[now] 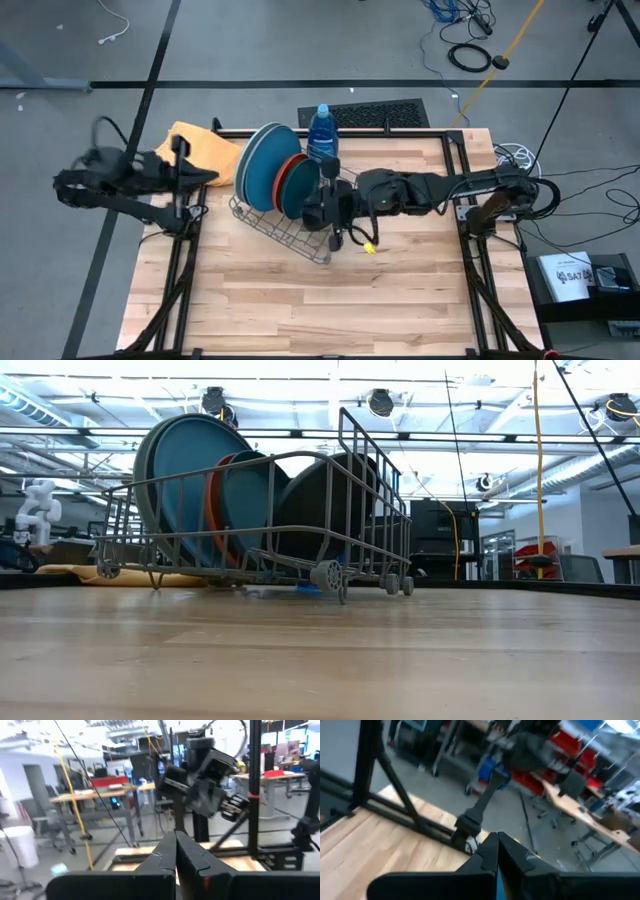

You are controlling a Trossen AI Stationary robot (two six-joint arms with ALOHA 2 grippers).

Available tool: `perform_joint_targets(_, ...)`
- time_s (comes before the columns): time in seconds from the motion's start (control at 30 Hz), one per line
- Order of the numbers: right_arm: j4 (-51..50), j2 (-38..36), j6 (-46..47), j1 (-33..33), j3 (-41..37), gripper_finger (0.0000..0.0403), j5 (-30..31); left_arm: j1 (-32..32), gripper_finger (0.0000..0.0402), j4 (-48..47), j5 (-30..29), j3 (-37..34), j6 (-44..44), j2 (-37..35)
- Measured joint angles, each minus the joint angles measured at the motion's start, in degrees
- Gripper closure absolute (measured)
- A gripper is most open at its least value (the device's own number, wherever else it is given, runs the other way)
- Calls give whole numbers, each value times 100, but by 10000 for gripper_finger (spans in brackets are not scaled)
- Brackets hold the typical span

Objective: Sort dishes
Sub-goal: Return to Home Position

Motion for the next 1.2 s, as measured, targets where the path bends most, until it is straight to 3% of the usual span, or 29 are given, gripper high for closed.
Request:
perform_joint_targets(0.2, 2839, -1166, 718, -167, -3086, 403, 100, 0, 400, 536, 179, -1360, -471, -548)
perform_joint_targets(0.43, 5888, -3040, 1640, 383, -6678, 403, 767, -2, 401, 1062, 496, -2250, -469, -1304)
perform_joint_targets(0.53, 6779, -3616, 1823, 661, -7768, 403, 669, -2, 401, 1022, 499, -2508, -471, -1625)
perform_joint_targets(0.7, 7348, -4096, 1915, 799, -8944, 403, 1008, 0, 401, 1115, 501, -3024, -607, -2024)
perform_joint_targets(0.9, 8075, -4134, 1768, 767, -9791, 403, 785, 0, 401, 1840, 428, -3919, -1048, -2110)
perform_joint_targets(1.07, 7933, -4146, 1619, 667, -9875, 403, 93, 0, 401, 2204, 403, -4484, -1078, -2117)
perform_joint_targets(1.2, 7690, -4149, 1431, 510, -9877, 403, 29, 0, 401, 2220, 290, -4693, -1116, -2154)
